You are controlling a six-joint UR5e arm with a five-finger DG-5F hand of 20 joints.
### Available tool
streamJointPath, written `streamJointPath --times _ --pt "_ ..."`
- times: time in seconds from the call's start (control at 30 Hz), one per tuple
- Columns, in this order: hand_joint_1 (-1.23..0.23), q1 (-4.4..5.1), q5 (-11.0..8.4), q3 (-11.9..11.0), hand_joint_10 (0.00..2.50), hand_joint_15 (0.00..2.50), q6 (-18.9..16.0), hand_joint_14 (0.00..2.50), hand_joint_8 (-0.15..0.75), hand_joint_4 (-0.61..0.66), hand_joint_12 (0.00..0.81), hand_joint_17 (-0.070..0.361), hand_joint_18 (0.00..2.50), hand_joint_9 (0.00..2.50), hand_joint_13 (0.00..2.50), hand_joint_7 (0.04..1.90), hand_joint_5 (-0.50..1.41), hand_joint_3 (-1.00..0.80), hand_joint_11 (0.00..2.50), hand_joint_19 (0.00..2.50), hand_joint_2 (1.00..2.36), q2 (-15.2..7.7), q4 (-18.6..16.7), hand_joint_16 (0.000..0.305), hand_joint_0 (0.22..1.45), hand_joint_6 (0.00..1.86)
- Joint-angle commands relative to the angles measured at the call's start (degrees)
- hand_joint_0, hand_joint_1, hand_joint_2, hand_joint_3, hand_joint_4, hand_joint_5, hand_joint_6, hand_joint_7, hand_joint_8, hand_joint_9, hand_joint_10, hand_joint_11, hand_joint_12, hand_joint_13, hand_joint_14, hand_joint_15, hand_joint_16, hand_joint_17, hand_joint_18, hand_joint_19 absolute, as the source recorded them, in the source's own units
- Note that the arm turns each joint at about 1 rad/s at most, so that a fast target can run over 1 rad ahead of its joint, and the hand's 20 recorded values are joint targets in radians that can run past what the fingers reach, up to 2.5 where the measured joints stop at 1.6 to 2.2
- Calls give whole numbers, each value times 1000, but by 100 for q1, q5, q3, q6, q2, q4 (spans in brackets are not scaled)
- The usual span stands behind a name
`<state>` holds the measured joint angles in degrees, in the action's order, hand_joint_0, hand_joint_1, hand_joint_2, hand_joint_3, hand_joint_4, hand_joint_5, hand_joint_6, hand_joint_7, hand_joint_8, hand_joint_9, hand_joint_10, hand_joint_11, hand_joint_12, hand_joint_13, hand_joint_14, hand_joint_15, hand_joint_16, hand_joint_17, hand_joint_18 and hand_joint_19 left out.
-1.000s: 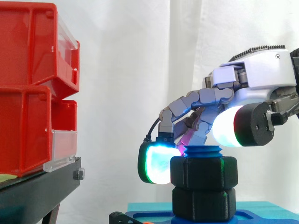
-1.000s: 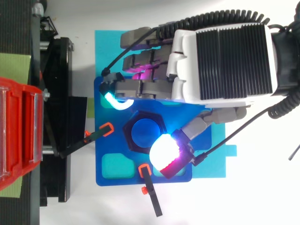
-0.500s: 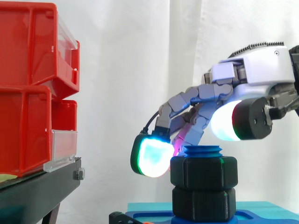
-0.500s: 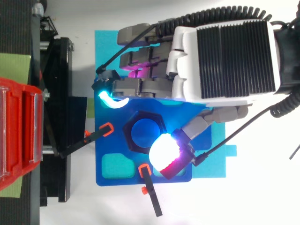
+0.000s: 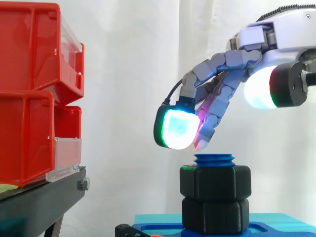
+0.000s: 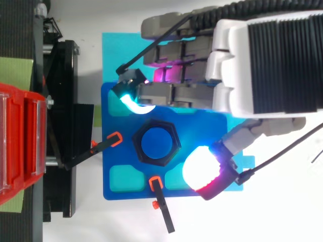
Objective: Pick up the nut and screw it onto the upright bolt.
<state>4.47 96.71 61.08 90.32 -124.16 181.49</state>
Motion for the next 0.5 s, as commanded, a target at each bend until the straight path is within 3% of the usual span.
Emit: streamJointPath --times 0.0,0.03,0.1,0.17,0.23,0.27,0.37,0.47 --pt "-267 10 -241 89 0 0 91 0 220 171 209 55 408 887 743 747 -106 -500 0 0 1000 208 238 25 473 502" --pt "-268 10 -241 89 0 0 91 0 224 172 210 55 410 887 746 745 -105 -500 0 0 1000 208 238 25 474 502" --pt "-268 27 -575 677 0 0 91 0 221 169 209 55 413 887 750 749 -104 -500 0 0 1000 621 106 25 474 502" --pt "-270 36 -636 809 0 0 91 0 226 170 209 56 419 893 754 752 -103 -500 0 0 1000 701 0 25 474 502" --pt "-270 106 -926 1363 0 0 82 0 227 177 211 56 418 893 754 755 -104 -500 0 0 1000 1061 -589 25 474 502" --pt "-271 106 -926 1363 0 0 82 0 226 173 210 56 419 892 753 751 -103 -500 0 0 1000 1061 -589 25 474 502" --pt "-274 177 -1304 1829 0 0 39 0 226 172 212 56 419 892 753 756 -104 -500 0 0 1000 1298 -1195 25 474 503" --pt "-277 221 -1383 1838 0 0 3 0 225 171 213 57 417 888 750 754 -104 -500 0 0 1000 1298 -1230 25 473 502"
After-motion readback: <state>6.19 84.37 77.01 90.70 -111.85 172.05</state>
